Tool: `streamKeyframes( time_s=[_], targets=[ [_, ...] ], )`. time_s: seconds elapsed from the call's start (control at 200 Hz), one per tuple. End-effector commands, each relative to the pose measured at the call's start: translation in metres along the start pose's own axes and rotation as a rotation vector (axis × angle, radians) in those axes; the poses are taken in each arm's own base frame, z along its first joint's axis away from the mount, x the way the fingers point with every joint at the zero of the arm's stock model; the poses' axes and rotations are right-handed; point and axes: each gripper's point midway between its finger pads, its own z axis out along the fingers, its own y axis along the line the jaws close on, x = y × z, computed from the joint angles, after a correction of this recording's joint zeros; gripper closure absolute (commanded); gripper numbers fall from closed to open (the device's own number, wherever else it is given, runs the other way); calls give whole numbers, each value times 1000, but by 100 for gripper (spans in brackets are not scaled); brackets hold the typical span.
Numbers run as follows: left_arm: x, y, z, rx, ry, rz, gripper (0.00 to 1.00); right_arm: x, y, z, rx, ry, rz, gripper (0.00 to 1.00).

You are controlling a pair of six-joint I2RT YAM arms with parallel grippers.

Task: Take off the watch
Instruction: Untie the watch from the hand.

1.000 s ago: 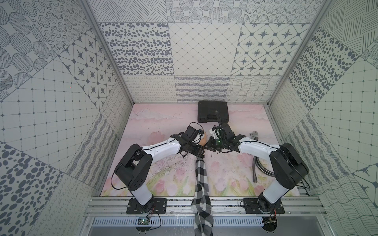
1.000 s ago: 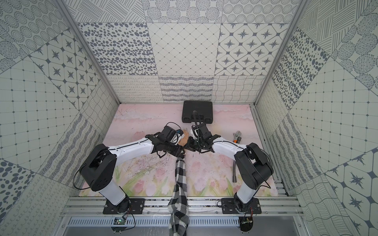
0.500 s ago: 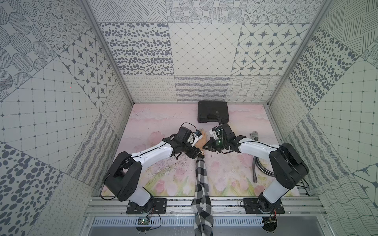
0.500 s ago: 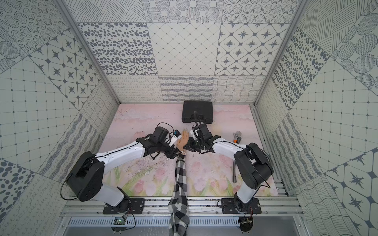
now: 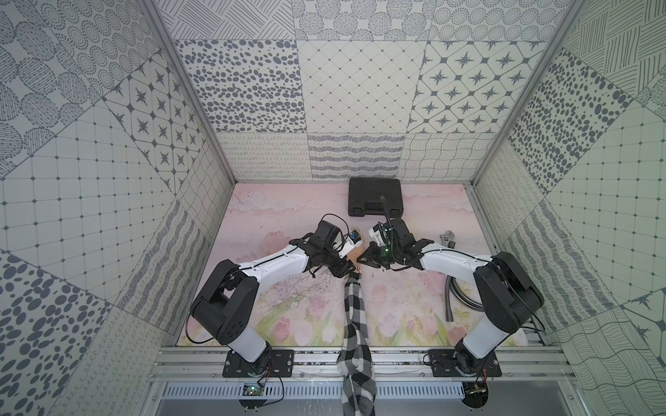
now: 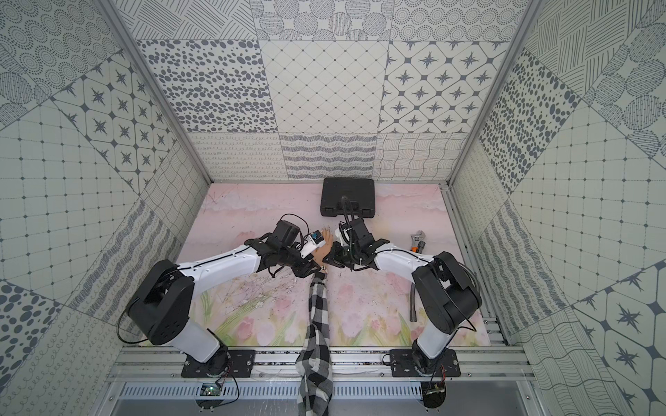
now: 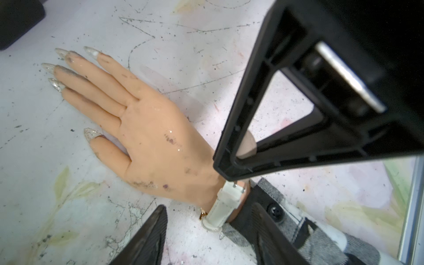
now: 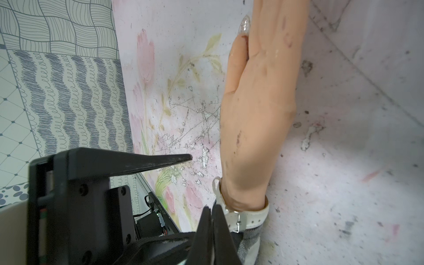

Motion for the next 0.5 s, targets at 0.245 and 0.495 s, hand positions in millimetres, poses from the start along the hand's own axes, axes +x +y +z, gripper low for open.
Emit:
streamKeyframes(
  time_s=[0.245, 0.495],
  targets=[
    [-11, -8, 4, 85, -37, 80, 46, -3, 0, 1, -14, -12, -11, 100],
    [-4, -11, 8, 102, -25, 67, 48, -2, -2, 1, -11, -14, -5, 100]
  ],
)
